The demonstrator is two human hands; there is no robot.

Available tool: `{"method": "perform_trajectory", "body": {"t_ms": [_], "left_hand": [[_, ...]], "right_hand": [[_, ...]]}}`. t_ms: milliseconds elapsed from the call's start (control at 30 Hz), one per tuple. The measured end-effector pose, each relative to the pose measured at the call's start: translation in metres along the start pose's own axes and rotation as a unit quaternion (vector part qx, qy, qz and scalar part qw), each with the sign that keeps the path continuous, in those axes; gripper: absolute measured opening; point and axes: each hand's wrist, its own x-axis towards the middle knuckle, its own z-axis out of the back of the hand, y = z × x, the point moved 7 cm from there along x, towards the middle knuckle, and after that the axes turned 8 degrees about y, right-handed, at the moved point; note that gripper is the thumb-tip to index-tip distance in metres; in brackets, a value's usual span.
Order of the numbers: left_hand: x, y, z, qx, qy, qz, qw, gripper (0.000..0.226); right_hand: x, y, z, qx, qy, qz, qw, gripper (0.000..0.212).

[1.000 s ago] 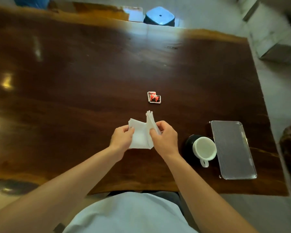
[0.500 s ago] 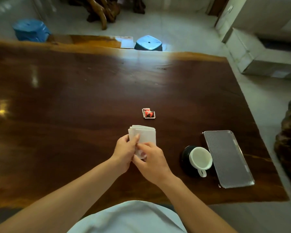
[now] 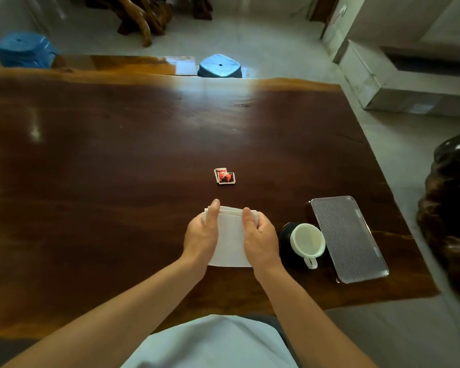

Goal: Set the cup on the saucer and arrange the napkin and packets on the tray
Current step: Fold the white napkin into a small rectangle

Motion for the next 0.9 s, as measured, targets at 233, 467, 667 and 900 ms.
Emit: {"method": "perform_trajectory", "body": {"t_ms": [233, 467, 667, 900], "left_hand": [[-0.005, -0.004, -0.018, 0.108, -0.040, -0.071, 0.991, 0.045], [-0.013, 0.011, -0.059, 0.078, -0.016, -0.092, 0.993, 0.023], [-0.014, 0.016, -0.099, 0.151, -0.016, -0.111, 0.982, 0.029], [0.009, 0.014, -0.175, 0.156, -0.057, -0.087, 0.982, 0.030]], "right_hand": [[-0.007, -0.002, 0.024, -0.048, -0.008, 0.055, 0.997, 0.019], [-0.021, -0.033, 0.057, 0.007, 0.000, -0.020, 1.000, 0.018], [-0.023, -0.057, 0.097, -0.077, -0.049, -0.003, 0.996, 0.024], [0.017, -0.061, 0.173, -0.126, 0.003, 0.022, 0.992, 0.023]]}}
